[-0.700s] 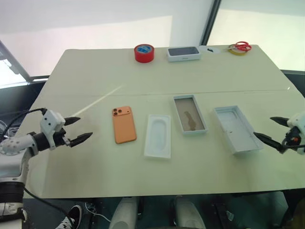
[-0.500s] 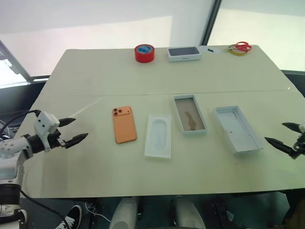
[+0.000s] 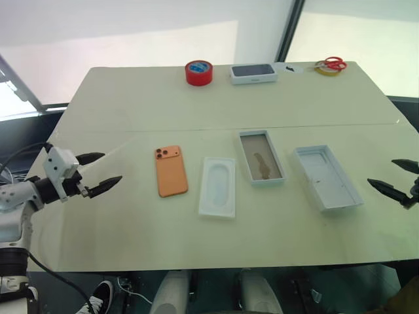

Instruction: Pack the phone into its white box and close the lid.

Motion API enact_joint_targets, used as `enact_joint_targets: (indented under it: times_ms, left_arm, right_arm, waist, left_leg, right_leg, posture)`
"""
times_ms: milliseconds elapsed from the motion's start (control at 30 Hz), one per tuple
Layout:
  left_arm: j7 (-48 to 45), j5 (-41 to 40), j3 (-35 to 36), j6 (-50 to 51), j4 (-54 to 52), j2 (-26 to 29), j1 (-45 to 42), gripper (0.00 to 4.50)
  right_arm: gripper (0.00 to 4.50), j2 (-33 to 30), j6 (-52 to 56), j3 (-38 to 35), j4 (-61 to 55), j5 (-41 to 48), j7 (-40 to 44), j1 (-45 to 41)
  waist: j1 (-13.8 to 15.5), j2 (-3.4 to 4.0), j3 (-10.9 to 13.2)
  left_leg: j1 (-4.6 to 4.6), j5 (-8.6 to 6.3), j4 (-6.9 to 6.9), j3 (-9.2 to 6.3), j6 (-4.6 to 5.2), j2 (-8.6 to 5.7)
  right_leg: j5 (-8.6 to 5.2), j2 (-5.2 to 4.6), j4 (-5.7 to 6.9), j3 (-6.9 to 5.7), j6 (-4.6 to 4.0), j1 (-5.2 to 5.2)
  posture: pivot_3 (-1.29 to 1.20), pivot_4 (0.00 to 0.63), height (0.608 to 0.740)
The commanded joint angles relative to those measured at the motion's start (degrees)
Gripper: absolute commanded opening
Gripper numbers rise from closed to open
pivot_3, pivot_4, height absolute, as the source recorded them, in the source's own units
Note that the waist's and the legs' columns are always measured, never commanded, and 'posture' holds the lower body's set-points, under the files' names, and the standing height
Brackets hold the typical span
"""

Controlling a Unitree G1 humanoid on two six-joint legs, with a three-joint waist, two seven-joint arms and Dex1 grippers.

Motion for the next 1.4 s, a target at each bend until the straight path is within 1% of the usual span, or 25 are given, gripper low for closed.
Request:
enact_joint_targets:
  times_ms: [33,167,333,433,500,567,633,733,800,867,933,967,1033,1133,1200,1267,1400]
  left_arm:
    - [0.06,0.09,1.18,-2.59,-0.59,0.01,0.04,4.50]
    - [1.27,1.09,-0.88,-0.27,-2.53,-0.47,0.23,4.50]
    - [2.58,1.35,-3.41,7.57,-4.13,-0.07,-2.07,4.50]
    - [4.86,2.80,-4.65,8.35,-6.86,-0.63,-3.18,4.50]
    - [6.86,2.87,-5.74,11.96,-10.44,-1.30,-3.60,4.50]
    - [10.78,5.38,-7.33,14.79,-14.37,-1.88,-3.45,4.50]
    - [11.06,4.82,-9.67,19.34,-18.60,-2.63,-3.50,4.50]
    - [11.69,2.67,-13.58,30.65,-22.92,-4.06,-5.06,4.50]
    - [13.58,0.17,-15.66,39.20,-24.40,-7.31,-7.69,4.50]
    - [15.43,-0.96,-18.07,45.33,-27.58,-10.08,-9.30,4.50]
    - [16.65,-4.93,-19.61,58.07,-30.04,-11.52,-10.92,4.50]
    - [16.81,-5.18,-20.66,59.03,-30.40,-12.64,-11.80,4.50]
    - [21.32,-8.15,-18.65,66.31,-28.59,-17.99,-15.10,4.50]
    - [24.28,-10.61,-17.77,75.50,-27.80,-21.49,-18.50,4.50]
    - [26.06,-11.13,-17.63,78.60,-27.24,-22.91,-19.85,4.50]
    - [29.04,-11.48,-16.20,81.20,-25.14,-25.74,-21.74,4.50]
    - [31.94,-9.76,-17.41,83.60,-21.99,-26.54,-24.21,4.50]
  right_arm:
    - [4.48,-0.12,0.45,-1.19,-1.97,1.95,1.55,0.59]
    - [4.48,0.29,2.61,-1.06,-4.98,2.84,1.99,1.12]
    - [4.48,1.49,3.60,0.23,-11.97,2.91,1.04,1.12]
    - [4.48,2.94,5.87,1.43,-18.82,3.98,-0.06,0.34]
    - [4.48,4.53,8.19,3.30,-24.88,4.83,-1.24,-0.59]
    - [4.48,6.27,10.43,5.79,-30.63,5.08,-2.69,-1.43]
    - [4.48,8.91,12.86,8.76,-36.33,5.63,-4.76,-2.79]
    - [4.48,13.38,15.20,14.02,-44.01,5.13,-7.87,-4.30]
    - [4.48,15.94,16.22,18.58,-49.07,3.65,-9.24,-4.80]
    - [4.48,16.64,15.79,21.25,-49.86,1.55,-9.52,-5.41]
    - [4.48,16.95,15.96,22.25,-49.30,1.10,-9.74,-5.99]
    - [4.48,17.14,15.84,22.91,-49.00,0.88,-9.65,-6.25]
    - [4.48,17.46,15.26,24.44,-48.69,0.00,-9.28,-6.61]
    - [4.48,17.65,14.87,25.46,-48.19,-0.88,-9.33,-7.28]
    - [4.48,17.71,14.52,25.67,-47.86,-1.33,-9.48,-7.60]
    - [4.48,17.79,13.92,25.80,-47.29,-1.89,-9.60,-7.61]
    - [4.48,17.65,13.00,25.64,-46.70,-2.66,-9.80,-6.97]
  waist:
    - [0.01,0.00,0.00]
    - [0.00,0.01,0.00]
    - [-0.05,0.00,0.00]
    - [-0.02,0.00,0.00]
    - [0.02,0.00,0.00]
    - [0.10,0.00,0.00]
    - [0.14,-0.04,0.01]
    - [0.19,-0.06,0.01]
    - [0.39,-0.07,0.02]
    - [0.65,-0.09,0.04]
    - [0.70,-0.13,0.05]
    - [0.65,-0.13,0.06]
    - [0.79,-0.15,0.06]
    - [0.94,-0.21,0.07]
    - [0.76,-0.21,0.07]
    - [0.70,-0.21,0.07]
    - [0.85,-0.23,0.07]
  left_leg:
    - [0.00,0.00,-0.02,0.01,0.00,0.00]
    - [0.00,0.00,-0.04,0.01,0.00,0.00]
    - [0.00,0.00,-0.04,0.01,0.00,0.00]
    - [0.00,0.00,-0.04,0.01,0.00,0.00]
    - [-0.01,0.00,-0.04,0.02,0.00,0.00]
    - [-0.03,0.00,-0.03,0.02,0.00,0.00]
    - [-0.04,0.01,-0.03,0.02,0.00,0.00]
    - [-0.04,0.01,-0.02,0.01,0.00,0.00]
    - [-0.05,0.01,-0.02,0.00,0.00,0.00]
    - [-0.14,0.01,0.11,-0.05,0.01,0.00]
    - [-0.42,0.00,0.39,-0.12,0.04,0.00]
    - [-0.47,-0.03,0.49,-0.11,0.09,-0.03]
    - [-0.43,-0.05,0.59,-0.11,0.12,-0.05]
    - [-0.40,-0.04,0.66,-0.18,0.13,-0.04]
    - [-0.40,0.00,0.66,-0.18,0.18,-0.04]
    - [-0.40,0.04,0.63,-0.19,0.24,-0.04]
    - [-0.37,0.07,0.64,-0.25,0.22,-0.04]
  right_leg:
    - [0.00,0.00,-0.01,0.00,0.00,0.00]
    - [0.00,0.00,0.00,0.01,0.01,0.03]
    - [0.00,0.00,0.00,0.01,0.01,0.04]
    - [0.01,0.00,0.01,0.00,0.01,0.03]
    - [0.01,0.00,0.01,0.01,0.03,0.05]
    - [0.02,0.00,0.01,0.01,0.04,0.04]
    - [0.03,0.00,0.04,-0.01,0.05,0.04]
    - [0.03,0.00,0.04,-0.02,0.05,0.05]
    - [0.03,0.01,0.04,-0.02,0.05,0.05]
    - [0.03,0.02,0.08,-0.09,0.06,0.02]
    - [0.07,0.03,0.10,-0.18,0.13,-0.08]
    - [0.16,0.03,0.09,-0.16,0.31,-0.06]
    - [0.21,0.03,0.08,-0.16,0.38,0.02]
    - [0.22,0.06,0.10,-0.21,0.41,0.06]
    - [0.31,0.11,0.11,-0.21,0.57,0.05]
    - [0.33,0.13,0.11,-0.22,0.61,0.04]
    - [0.38,0.18,0.13,-0.28,0.71,0.09]
  posture:
    - [0.00,0.150,0.738]
    - [0.00,0.150,0.738]
    - [0.00,0.150,0.738]
    - [0.00,0.150,0.738]
    - [0.00,0.150,0.738]
    - [0.00,0.150,0.738]
    - [0.00,0.150,0.738]
    - [0.00,0.150,0.738]
    - [0.00,0.150,0.738]
    - [0.00,0.150,0.738]
    - [0.00,0.150,0.738]
    - [0.00,0.150,0.738]
    - [0.00,0.150,0.738]
    - [0.00,0.150,0.738]
    - [0.00,0.150,0.738]
    - [0.00,0.150,0.738]
    - [0.00,0.150,0.738]
